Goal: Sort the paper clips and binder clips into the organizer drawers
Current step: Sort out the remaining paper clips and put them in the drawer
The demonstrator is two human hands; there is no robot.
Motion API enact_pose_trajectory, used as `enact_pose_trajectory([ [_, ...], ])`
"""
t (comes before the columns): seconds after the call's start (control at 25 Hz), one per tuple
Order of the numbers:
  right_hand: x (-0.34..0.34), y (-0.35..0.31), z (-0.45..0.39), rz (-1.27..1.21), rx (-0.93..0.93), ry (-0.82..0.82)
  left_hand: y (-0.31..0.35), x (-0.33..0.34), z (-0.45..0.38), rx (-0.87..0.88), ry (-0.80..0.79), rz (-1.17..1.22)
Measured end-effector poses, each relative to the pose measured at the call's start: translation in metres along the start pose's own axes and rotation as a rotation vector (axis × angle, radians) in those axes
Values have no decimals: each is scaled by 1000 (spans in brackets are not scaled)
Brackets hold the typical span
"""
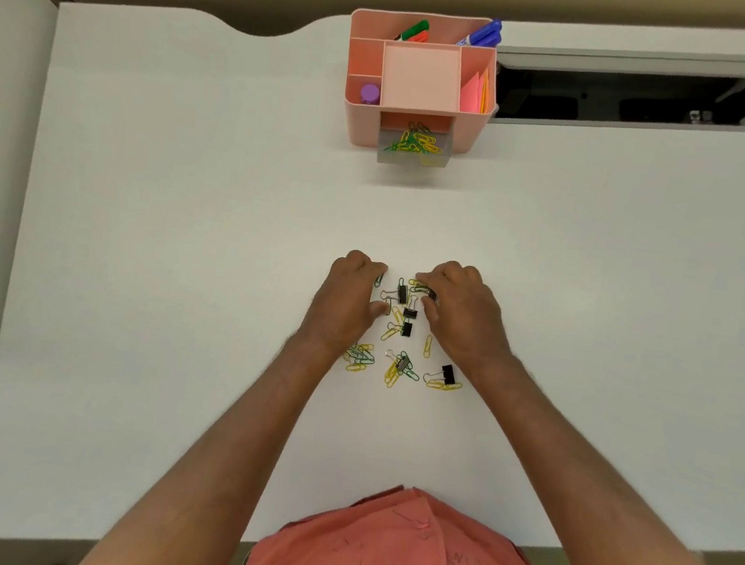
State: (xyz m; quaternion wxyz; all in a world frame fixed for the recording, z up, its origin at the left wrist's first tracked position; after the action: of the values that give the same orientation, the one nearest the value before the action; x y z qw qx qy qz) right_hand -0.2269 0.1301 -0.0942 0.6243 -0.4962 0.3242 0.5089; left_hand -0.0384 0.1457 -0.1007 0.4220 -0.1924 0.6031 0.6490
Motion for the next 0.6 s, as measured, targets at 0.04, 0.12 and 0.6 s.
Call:
enact_pose_trajectory([
  [0.04, 0, 0, -1, -2, 9, 16, 3, 3, 5, -11, 1, -1],
  [0.12, 0, -1, 0, 9, 29, 38, 11, 11, 13, -33, 24, -12],
  [0.6, -4, 21, 0, -49, 182, 15, 12, 14, 10, -161, 78, 4],
])
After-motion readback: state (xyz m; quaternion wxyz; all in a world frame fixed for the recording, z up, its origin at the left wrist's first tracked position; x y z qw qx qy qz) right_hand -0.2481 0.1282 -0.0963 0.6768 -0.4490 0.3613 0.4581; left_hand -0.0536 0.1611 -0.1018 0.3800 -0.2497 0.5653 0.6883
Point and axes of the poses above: each hand's wrist, its own z-axis away from the middle knuckle, its own x-axis out of the palm, y = z × x, the point moved 1 cm from there along -z, towards the middle knuckle, and after that the axes turned 13 degrees about x, right-handed, at the moved point
